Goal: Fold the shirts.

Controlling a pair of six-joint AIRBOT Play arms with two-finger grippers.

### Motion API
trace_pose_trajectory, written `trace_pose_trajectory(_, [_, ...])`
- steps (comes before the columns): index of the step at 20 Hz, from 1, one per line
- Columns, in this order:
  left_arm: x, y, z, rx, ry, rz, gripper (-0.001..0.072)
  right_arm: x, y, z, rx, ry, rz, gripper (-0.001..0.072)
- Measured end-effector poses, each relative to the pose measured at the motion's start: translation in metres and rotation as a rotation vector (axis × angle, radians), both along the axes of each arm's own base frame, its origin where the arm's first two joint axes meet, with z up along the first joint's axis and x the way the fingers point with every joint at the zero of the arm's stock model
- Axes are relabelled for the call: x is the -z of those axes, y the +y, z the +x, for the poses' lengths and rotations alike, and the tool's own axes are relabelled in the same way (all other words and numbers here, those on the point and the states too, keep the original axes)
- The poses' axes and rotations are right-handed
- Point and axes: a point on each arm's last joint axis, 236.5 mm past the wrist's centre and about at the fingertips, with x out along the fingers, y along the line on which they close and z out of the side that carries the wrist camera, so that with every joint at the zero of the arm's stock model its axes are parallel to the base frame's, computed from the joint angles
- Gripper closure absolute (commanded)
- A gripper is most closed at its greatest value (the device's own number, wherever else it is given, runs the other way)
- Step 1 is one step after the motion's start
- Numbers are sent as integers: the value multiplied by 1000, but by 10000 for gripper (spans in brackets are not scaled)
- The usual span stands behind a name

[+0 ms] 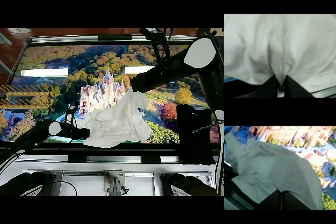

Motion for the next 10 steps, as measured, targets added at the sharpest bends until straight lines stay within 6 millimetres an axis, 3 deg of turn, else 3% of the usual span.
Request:
trace_pose_trajectory(3, [-9,-7,11,-11,-24,-21,674,0,0,1,4,-3,1,649])
trace_pose_trajectory(5, [-46,-13,36,-1,-124,-56,674,-2,-4,6,16,-27,-10,649])
trace_pose_trajectory(7, [-111,-11,73,3,-286,-80,674,-17,-10,19,45,-93,-10,649])
trace_pose_trajectory(9, [-205,7,112,-27,-495,-91,674,-52,-23,40,102,-211,17,649])
trace_pose_trajectory(10, [-257,22,126,-59,-601,-95,675,-80,-31,51,147,-290,49,650])
